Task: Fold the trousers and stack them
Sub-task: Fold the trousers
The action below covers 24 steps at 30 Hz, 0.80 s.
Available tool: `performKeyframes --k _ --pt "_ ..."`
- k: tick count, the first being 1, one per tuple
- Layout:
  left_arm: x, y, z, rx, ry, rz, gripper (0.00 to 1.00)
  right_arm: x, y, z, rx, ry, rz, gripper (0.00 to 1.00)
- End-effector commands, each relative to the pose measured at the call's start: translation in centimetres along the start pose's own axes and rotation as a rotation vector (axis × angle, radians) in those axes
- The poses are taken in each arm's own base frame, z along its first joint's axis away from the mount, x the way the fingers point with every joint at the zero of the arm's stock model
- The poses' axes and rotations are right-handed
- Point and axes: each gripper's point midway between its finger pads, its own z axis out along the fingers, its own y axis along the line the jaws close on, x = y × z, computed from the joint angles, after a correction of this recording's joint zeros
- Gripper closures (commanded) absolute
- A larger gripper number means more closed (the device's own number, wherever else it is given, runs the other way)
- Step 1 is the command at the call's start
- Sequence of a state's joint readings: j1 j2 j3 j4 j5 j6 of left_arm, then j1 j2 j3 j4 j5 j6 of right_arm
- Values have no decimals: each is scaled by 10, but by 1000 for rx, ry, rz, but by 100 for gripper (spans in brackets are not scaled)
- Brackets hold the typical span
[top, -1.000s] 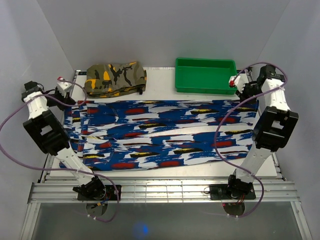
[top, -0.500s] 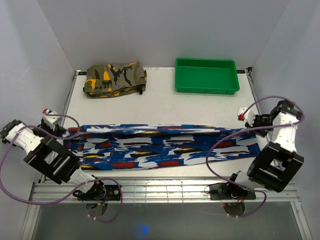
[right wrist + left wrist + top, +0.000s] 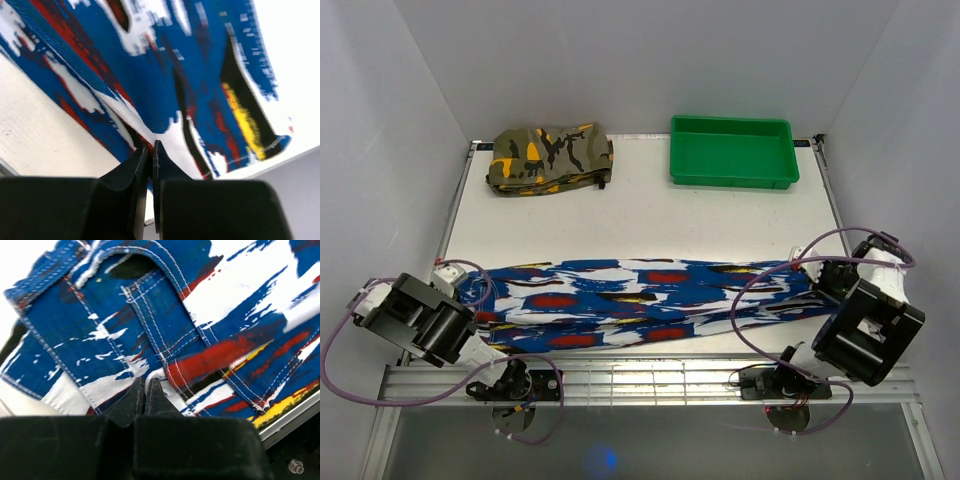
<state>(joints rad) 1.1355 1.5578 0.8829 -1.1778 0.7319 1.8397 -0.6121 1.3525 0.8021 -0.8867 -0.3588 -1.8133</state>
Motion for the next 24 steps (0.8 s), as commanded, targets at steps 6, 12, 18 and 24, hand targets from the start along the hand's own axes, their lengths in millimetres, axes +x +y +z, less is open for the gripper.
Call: performKeyframes --k 6,12,18,24 --pt "-72 58 -70 -123 -62 51 100 -21 -66 -57 148 -23 -6 92" --pt "-40 45 -102 -179 147 112 100 -13 -40 -62 139 27 -131 92" --pt "40 -25 -79 59 344 95 100 11 -15 -20 106 84 -129 92" --pt "91 -40 -19 50 410 -68 100 21 -7 4 69 117 -58 92"
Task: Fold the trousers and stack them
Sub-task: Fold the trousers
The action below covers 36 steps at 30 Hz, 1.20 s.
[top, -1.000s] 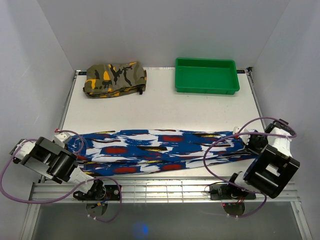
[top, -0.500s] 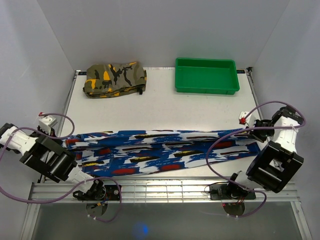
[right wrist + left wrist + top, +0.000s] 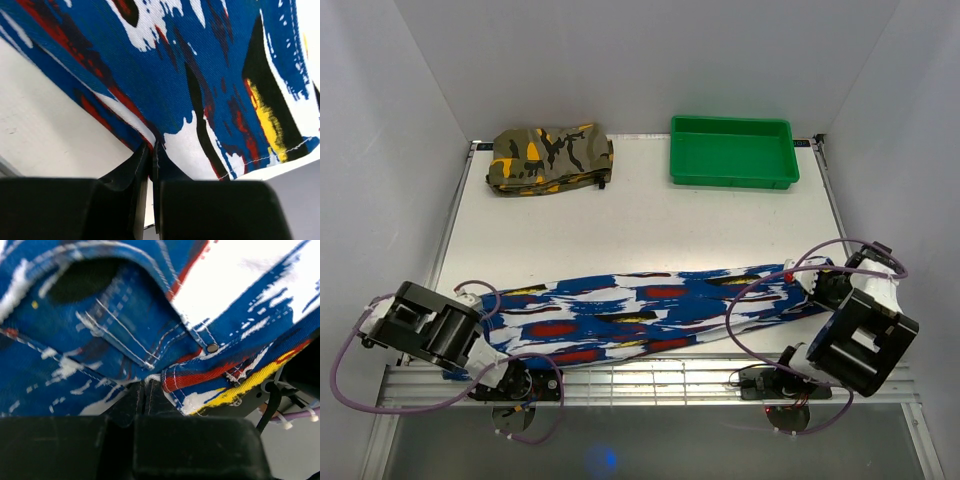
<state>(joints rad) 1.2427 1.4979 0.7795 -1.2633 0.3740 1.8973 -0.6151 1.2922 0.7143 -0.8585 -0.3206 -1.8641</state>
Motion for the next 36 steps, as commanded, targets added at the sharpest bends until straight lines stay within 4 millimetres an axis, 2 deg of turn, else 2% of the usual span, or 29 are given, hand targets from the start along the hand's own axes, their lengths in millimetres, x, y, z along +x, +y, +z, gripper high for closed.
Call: performKeyframes --k 1,2,3,4,6,8,9,10,11,12,15,18,20,21,24,28,30,31,32,33,34,35,36 --pt "21 36 13 -134 112 -14 100 18 -24 2 63 87 7 92" --pt "19 42 18 -151 112 -35 100 20 -24 4 60 92 42 92" --pt "11 61 20 -197 119 -12 100 22 -29 5 69 100 54 92" --pt "5 67 21 -215 104 -83 100 24 -33 7 62 107 68 92" --pt "-25 95 20 -244 63 -77 100 29 -40 10 68 122 118 92" --pt "-49 111 20 -255 30 -157 100 33 -53 12 75 126 155 92" --pt "-72 127 22 -256 24 -126 100 35 -58 11 86 128 183 92" --pt "-82 132 23 -255 19 -156 100 38 -62 14 84 131 201 92" --pt "-93 138 25 -255 16 -152 100 40 -75 9 107 135 207 92" --pt "-109 150 26 -266 13 -124 100 40 -79 9 111 135 218 92" --pt "-128 168 24 -287 21 -113 100 38 -81 9 81 120 218 92" --pt "-129 183 24 -302 34 -127 100 32 -66 13 42 96 179 92" --pt "-132 197 19 -332 44 -121 100 32 -67 11 75 110 140 92" --pt "-132 200 18 -339 45 -116 100 33 -58 17 62 116 133 92" --pt "-136 207 12 -359 42 -104 100 37 -61 11 90 144 111 92" --pt "-130 205 16 -348 63 -99 100 35 -76 -9 133 152 95 92" --pt "-128 202 17 -341 60 -97 100 33 -68 -12 85 154 74 76" --pt "-129 200 17 -335 52 -94 100 32 -68 -15 81 157 70 65" --pt "-131 198 17 -331 35 -93 100 30 -74 -21 93 154 63 48" --pt "-136 191 17 -314 4 -92 100 23 -77 -28 109 134 78 40" --pt "-140 187 16 -300 -13 -84 100 6 -75 -31 95 63 97 34" --pt "-144 182 16 -282 -35 -81 100 -7 -92 -47 141 30 98 25" --pt "-150 174 14 -261 -62 -81 100 -30 -96 -55 151 -18 121 24"
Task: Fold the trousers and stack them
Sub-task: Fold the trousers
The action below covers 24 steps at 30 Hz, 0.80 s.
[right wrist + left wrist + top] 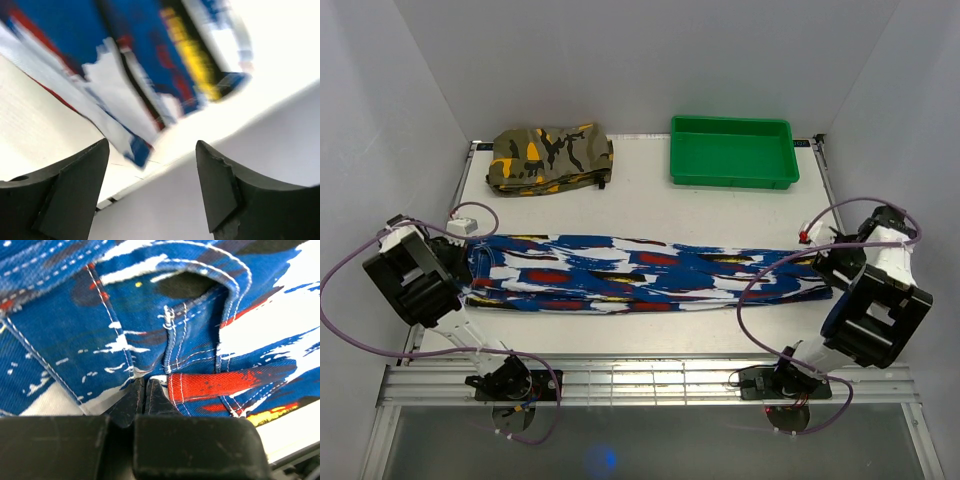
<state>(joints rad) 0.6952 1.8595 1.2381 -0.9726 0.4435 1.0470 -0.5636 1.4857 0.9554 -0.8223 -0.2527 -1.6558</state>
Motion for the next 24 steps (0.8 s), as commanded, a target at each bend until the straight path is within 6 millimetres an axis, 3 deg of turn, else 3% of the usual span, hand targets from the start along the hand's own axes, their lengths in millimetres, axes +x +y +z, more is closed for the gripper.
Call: performKeyframes --k 1,2,3,5,6,7,8,9,11,12,15,17,21,24 --pt "-22 27 -11 -115 -107 115 100 -69 -19 -49 64 -180 8 24" --pt "-22 22 -12 -96 -109 110 100 -91 -25 -63 88 -232 0 28" --pt "-23 20 -13 -87 -114 110 100 -128 -19 -72 97 -298 -54 31" --pt "-21 16 -12 -73 -107 105 100 -182 -15 -82 124 -411 -30 39" --pt "-17 13 -10 -60 -98 97 100 -227 8 -81 98 -477 -113 44" --pt "-15 10 -7 -48 -97 91 100 -257 6 -84 136 -535 -73 48" --pt "-14 5 -5 -31 -96 80 100 -280 19 -81 116 -565 -102 53" --pt "-12 0 -1 -15 -93 74 100 -317 53 -73 40 -598 -190 55" --pt "-5 -15 8 18 -73 69 100 -347 80 -63 -29 -600 -196 60" --pt "-2 -20 12 28 -65 60 100 -366 113 -47 -124 -582 -247 62" --pt "3 -38 24 64 -54 32 100 -393 156 -20 -226 -546 -298 65" --pt "5 -53 30 94 -43 13 100 -398 176 0 -266 -519 -335 65" --pt "1 -89 38 159 -35 10 100 -409 192 14 -312 -498 -356 66" --pt "-12 -121 43 204 -40 30 100 -418 190 20 -307 -508 -349 66"
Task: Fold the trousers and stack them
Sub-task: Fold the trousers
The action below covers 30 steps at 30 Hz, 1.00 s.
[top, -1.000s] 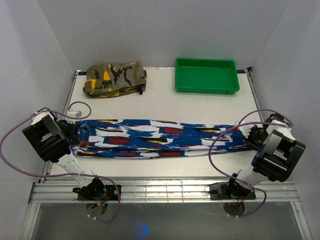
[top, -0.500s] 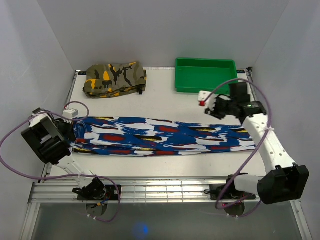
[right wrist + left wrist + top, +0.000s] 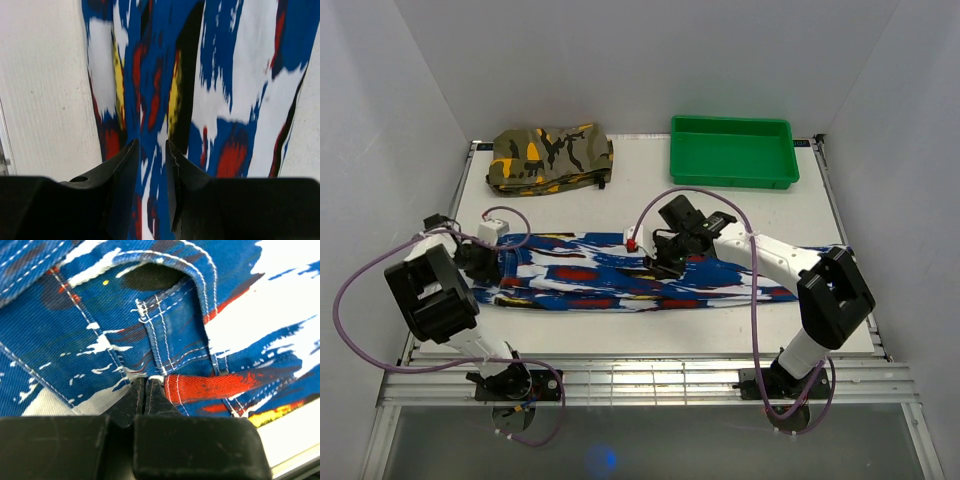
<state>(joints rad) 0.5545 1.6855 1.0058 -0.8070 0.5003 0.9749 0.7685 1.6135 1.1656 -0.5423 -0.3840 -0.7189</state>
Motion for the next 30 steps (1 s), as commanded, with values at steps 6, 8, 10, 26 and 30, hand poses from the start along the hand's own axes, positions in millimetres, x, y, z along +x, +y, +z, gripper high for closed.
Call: performKeyframes --k 6,8,10,26,30 --pt "-33 -116 34 315 13 -120 100 -66 -38 -12 111 -180 16 64" --pt "-43 -123 37 356 11 -150 100 -89 -48 -18 154 -264 32 60" --pt "-51 -126 37 392 -4 -169 100 -111 -54 -16 181 -316 30 54" --pt "-76 -114 3 357 -89 -189 100 -181 51 81 231 -353 -318 73" --pt "-82 -117 3 394 -102 -223 100 -174 65 103 396 -330 -334 81"
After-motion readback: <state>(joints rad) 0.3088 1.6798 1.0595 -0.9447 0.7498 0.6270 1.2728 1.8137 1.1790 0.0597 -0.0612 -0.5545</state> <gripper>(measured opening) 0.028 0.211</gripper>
